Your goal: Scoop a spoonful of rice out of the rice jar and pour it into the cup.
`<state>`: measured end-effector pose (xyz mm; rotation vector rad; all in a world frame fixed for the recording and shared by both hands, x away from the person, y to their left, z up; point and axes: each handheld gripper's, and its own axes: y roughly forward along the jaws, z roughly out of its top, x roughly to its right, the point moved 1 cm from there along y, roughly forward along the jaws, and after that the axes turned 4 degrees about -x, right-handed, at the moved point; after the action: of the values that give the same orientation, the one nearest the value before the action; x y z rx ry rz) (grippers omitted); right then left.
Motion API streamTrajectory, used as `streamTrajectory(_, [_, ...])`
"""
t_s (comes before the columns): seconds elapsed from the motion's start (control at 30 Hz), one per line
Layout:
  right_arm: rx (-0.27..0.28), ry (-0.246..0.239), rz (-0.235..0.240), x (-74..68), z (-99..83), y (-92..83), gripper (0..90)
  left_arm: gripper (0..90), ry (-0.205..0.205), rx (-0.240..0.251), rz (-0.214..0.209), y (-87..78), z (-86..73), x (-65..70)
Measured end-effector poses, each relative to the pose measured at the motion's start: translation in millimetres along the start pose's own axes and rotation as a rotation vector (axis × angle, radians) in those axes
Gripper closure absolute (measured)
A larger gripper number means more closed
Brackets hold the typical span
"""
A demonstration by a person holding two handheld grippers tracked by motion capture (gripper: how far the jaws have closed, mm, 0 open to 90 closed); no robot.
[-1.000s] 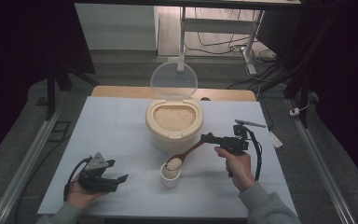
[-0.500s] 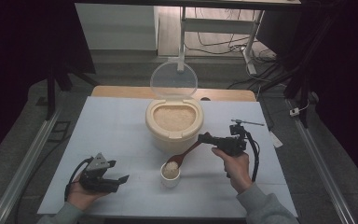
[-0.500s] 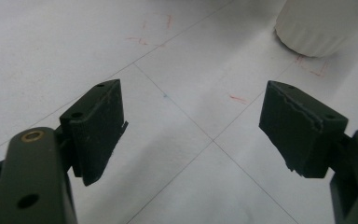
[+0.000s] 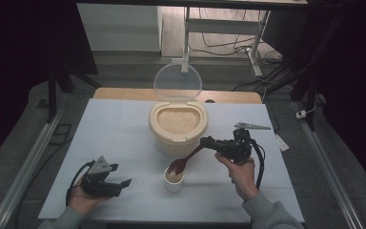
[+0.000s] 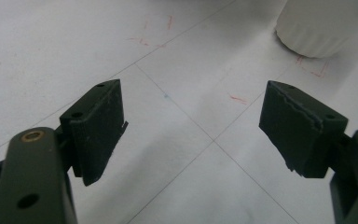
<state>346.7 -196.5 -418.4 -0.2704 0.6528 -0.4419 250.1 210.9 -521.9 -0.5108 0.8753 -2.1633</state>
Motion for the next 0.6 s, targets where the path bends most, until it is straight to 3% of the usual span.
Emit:
streamTrajectory(0.3, [0.026, -0.081, 0.010, -5.7, 0.4, -5.9, 82.8, 22.0, -0.001, 0.001, 0.003, -0.2, 0.0, -0.5])
streamTrajectory(0.6, [0.045, -0.046, 0.029, -2.4, 1.5, -9.7, 82.9, 22.0, -0.002, 0.000, 0.002, -0.4, -0.6, -0.9])
